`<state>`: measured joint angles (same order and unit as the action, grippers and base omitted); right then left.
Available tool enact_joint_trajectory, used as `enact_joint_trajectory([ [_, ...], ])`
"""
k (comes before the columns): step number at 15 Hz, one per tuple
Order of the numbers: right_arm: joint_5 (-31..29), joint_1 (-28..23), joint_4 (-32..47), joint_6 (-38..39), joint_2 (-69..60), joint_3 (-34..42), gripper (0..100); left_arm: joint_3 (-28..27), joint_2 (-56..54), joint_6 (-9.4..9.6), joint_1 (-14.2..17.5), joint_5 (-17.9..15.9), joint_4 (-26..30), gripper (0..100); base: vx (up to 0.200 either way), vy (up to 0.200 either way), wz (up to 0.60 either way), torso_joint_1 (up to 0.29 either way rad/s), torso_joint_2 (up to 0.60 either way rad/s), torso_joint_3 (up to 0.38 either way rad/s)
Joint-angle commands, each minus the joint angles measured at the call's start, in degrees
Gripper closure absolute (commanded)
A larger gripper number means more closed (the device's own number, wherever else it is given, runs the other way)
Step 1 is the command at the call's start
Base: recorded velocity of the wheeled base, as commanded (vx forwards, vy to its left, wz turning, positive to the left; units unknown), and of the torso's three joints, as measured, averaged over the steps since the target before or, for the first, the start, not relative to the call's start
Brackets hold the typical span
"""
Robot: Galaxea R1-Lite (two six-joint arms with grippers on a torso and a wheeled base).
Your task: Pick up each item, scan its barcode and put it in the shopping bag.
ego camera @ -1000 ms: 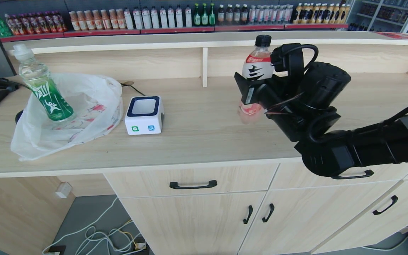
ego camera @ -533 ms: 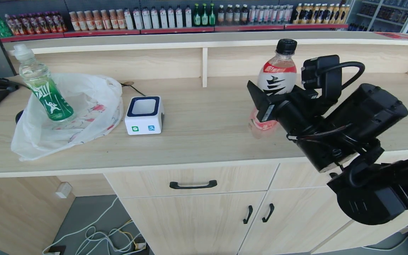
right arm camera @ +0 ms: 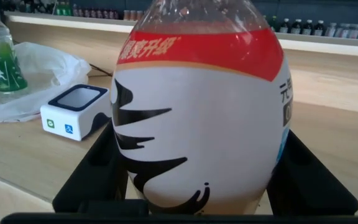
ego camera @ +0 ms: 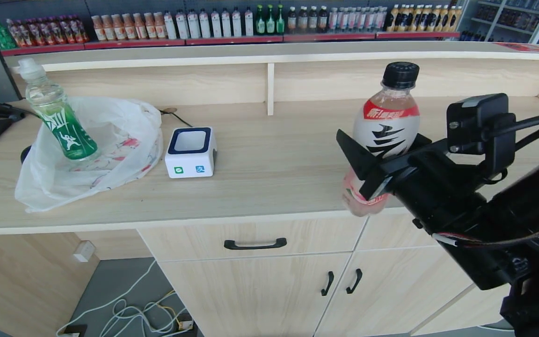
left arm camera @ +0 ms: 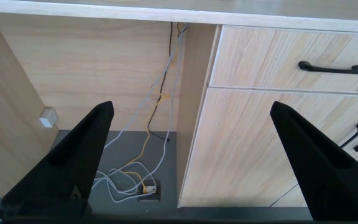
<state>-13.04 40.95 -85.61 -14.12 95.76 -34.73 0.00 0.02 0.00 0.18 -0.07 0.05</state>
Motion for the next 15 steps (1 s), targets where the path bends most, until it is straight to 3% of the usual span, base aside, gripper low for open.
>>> enact_joint_trajectory([
  [1, -0.05, 1.85, -1.4, -0.74, -1.89, 3.27, 100, 0.0, -0.02, 0.0, -0.01, -0.01, -0.05, 0, 0.0, 0.0, 0.0, 0.0, 0.0, 0.0],
  [6, -0.05, 3.7, -4.39, -2.14, -2.94, 7.92, 100, 0.0, -0.02, 0.0, -0.01, -0.01, 0.04, 0, 0.0, 0.0, 0.0, 0.0, 0.0, 0.0],
  [11, -3.66, 12.05, -4.39, -4.25, -4.44, 12.14, 100, 0.0, -0.02, 0.0, -0.01, -0.01, 0.04, 0, 0.0, 0.0, 0.0, 0.0, 0.0, 0.0],
  [15, -3.66, 12.14, -4.39, -5.75, -6.72, 14.6, 100, 0.0, -0.02, 0.0, -0.01, -0.01, 0.04, 0, 0.0, 0.0, 0.0, 0.0, 0.0, 0.0],
])
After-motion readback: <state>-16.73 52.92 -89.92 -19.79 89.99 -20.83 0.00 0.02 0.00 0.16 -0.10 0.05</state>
